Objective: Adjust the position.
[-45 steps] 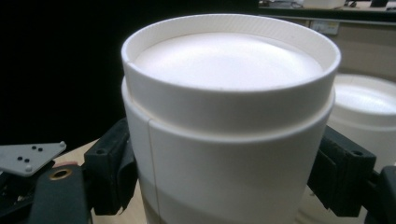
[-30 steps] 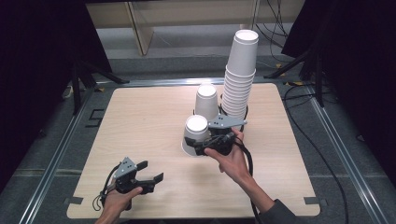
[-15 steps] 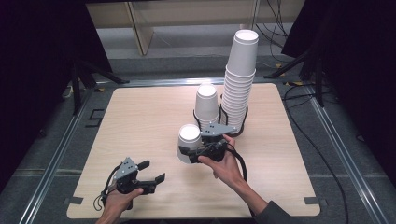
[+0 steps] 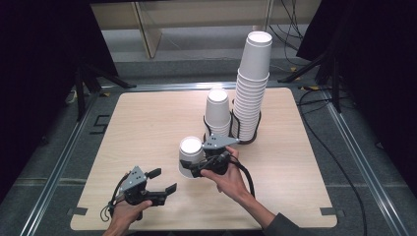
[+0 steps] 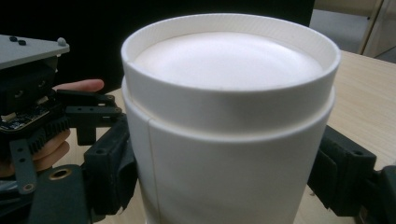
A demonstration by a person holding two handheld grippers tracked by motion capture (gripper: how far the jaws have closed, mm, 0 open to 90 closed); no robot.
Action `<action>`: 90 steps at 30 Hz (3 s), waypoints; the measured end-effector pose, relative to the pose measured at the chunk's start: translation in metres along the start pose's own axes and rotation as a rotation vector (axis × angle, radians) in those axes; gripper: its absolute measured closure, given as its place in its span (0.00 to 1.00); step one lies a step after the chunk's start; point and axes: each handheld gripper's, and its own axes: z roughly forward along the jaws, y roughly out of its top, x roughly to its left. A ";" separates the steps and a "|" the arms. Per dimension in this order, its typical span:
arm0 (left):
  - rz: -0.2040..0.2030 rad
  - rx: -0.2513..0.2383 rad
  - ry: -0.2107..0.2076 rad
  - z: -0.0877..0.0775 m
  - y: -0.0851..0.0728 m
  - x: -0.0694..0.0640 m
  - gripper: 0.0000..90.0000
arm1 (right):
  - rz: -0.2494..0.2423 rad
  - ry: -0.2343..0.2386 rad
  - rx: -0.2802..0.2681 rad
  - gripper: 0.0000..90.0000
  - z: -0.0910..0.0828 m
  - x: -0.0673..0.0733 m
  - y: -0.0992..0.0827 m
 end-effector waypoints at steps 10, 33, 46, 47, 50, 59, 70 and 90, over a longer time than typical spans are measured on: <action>0.026 -0.040 -0.018 0.002 0.001 -0.004 0.16 | -0.030 0.015 0.001 0.23 0.011 0.011 -0.001; 0.095 -0.075 0.010 0.011 0.004 -0.014 0.10 | -0.041 0.067 -0.015 0.23 0.017 0.028 0.004; 0.097 -0.071 0.029 0.020 0.003 -0.019 0.01 | -0.019 0.116 -0.021 0.23 0.021 0.039 0.003; 0.093 -0.073 0.024 0.020 0.003 -0.018 0.01 | -0.012 0.123 -0.019 0.23 0.021 0.039 0.002; 0.090 -0.069 0.019 0.020 0.003 -0.018 0.01 | -0.008 0.142 -0.030 0.23 0.024 0.039 0.000; 0.110 -0.048 0.021 0.016 0.004 -0.018 0.08 | -0.002 0.141 -0.008 0.21 0.023 0.038 0.000; 0.240 0.007 0.030 0.013 0.009 -0.018 0.14 | -0.030 0.176 0.033 0.17 0.011 0.031 0.012; 0.430 0.204 0.044 0.013 0.009 -0.030 0.16 | -0.139 0.244 0.227 0.20 -0.005 0.027 0.021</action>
